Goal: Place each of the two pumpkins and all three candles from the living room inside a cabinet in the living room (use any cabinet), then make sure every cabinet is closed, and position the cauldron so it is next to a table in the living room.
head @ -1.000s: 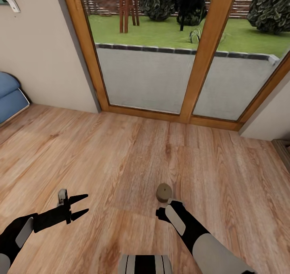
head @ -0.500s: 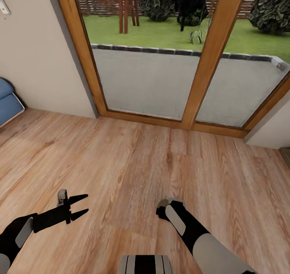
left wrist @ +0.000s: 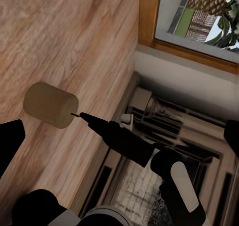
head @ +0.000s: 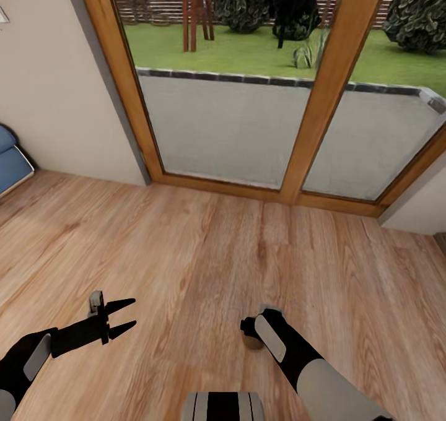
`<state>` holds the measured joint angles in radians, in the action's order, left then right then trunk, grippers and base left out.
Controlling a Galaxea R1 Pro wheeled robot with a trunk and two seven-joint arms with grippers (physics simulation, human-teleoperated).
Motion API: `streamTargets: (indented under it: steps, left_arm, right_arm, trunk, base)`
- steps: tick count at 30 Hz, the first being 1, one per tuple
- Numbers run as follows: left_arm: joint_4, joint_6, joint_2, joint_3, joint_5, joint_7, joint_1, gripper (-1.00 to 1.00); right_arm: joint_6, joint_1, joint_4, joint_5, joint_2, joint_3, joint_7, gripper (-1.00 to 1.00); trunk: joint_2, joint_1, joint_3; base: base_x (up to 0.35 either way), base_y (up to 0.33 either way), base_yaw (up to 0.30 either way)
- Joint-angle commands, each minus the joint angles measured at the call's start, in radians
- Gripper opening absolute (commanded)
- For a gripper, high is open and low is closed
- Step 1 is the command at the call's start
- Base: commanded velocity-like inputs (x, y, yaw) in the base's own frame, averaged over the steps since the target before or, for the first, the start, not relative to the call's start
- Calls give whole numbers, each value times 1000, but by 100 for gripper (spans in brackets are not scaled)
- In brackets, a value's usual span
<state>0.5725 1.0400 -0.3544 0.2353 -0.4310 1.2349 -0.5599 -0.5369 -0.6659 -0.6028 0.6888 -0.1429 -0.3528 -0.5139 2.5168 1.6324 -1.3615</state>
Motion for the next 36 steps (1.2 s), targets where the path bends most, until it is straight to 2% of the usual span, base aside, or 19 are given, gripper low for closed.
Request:
streamTargets:
  steps: [1, 11, 21, 27, 36]
  left_arm:
    - [0, 0, 0, 0, 0, 0, 0, 100]
    - [0, 0, 0, 0, 0, 0, 0, 100]
    - [1, 0, 1, 1, 0, 0, 0, 100]
    - [1, 0, 2, 1, 0, 0, 0, 100]
    - [1, 0, 2, 1, 0, 0, 0, 100]
  right_arm:
    - [0, 0, 0, 0, 0, 0, 0, 100]
    - [1, 0, 0, 0, 4, 0, 0, 100]
    - [7, 0, 0, 0, 6, 0, 1, 100]
    - [29, 0, 0, -1, 7, 0, 50, 100]
    - [32, 0, 0, -2, 6, 0, 57, 100]
  trunk:
    - [0, 0, 0]
    - [0, 0, 0]
    - [2, 5, -39]
    - [4, 7, -62]
    - [6, 11, -97]
  base:
    - [204, 0, 0]
    - [123, 0, 0]
    - [2, 0, 0]
    - [0, 0, 0]
    - [0, 0, 0]
